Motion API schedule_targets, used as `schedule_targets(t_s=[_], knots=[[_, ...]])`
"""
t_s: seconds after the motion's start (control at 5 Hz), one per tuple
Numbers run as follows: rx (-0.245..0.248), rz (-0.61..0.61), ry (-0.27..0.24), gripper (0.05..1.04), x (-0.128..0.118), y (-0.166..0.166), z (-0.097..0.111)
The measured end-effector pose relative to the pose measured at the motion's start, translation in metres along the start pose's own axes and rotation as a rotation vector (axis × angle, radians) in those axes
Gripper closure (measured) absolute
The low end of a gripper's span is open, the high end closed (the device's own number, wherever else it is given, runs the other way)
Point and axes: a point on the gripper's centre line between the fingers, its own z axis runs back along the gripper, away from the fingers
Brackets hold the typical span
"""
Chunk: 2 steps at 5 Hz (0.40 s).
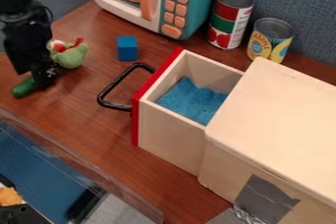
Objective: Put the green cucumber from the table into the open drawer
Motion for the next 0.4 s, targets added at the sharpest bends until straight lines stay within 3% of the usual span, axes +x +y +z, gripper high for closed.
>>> schedule_targets(t_s=[0.2,0.4], knots=[[0.042,-0.001,0.011,0.392,-0.0015,-0.0028,-0.0123],[0.111,0.01,-0.019,0.678,0.0022,0.006,-0.0147]])
